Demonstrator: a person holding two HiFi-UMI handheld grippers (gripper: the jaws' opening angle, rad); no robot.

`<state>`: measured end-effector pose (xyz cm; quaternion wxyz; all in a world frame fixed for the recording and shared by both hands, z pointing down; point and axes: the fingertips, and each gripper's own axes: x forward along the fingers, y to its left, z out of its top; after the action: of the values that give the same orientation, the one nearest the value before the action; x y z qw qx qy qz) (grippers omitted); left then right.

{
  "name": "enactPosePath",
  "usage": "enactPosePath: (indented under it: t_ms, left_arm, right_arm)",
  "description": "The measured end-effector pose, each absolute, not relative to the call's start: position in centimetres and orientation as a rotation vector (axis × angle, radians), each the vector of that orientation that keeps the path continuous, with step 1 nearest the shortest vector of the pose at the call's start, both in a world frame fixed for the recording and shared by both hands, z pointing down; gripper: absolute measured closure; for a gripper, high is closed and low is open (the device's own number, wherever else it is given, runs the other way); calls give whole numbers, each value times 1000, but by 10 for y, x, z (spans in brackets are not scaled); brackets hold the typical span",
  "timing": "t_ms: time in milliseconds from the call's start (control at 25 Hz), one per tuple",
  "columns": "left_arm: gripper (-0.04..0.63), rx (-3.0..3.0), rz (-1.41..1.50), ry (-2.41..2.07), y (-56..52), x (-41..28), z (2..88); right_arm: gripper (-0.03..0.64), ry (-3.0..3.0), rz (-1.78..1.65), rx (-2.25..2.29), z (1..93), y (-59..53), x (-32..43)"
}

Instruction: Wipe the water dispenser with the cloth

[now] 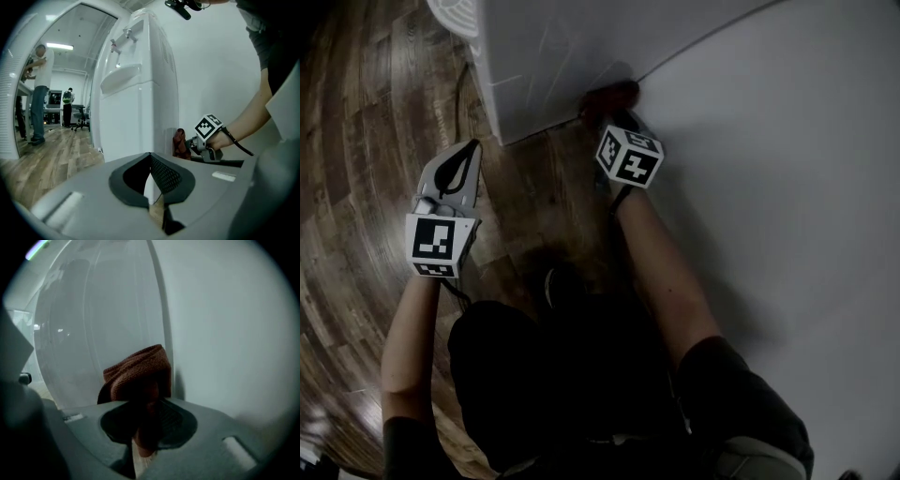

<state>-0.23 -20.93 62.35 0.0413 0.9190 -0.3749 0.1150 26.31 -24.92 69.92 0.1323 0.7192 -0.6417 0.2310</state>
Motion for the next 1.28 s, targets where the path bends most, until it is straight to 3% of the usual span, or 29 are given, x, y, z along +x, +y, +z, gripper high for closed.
enactPosePath:
  t_ms: [240, 440, 600, 800, 1040, 1280]
  left_arm:
    - [575, 2839, 411, -1145, -217, -2, 660]
    - [575, 2856, 370, -1197, -224, -7, 641]
    - [575, 2922, 398, -1368, -233, -31, 586]
    - [575, 2930, 141, -1530, -259, -53, 466]
    - [575, 3005, -32, -1449, -250, -36, 327]
    - [575, 3119, -208, -1399, -234, -16, 214]
  right_arm:
    - [555, -1824, 737, 1986, 774, -237, 266]
    - [555, -1862, 641, 1987, 734, -228, 263]
    - [555, -1951, 337, 1831, 625, -209, 237]
    - [555, -2166, 62, 1893, 438, -221, 219]
    - [555, -2284, -276, 1992, 231, -232, 205]
    - [555, -2335, -489, 1974, 101, -226, 191]
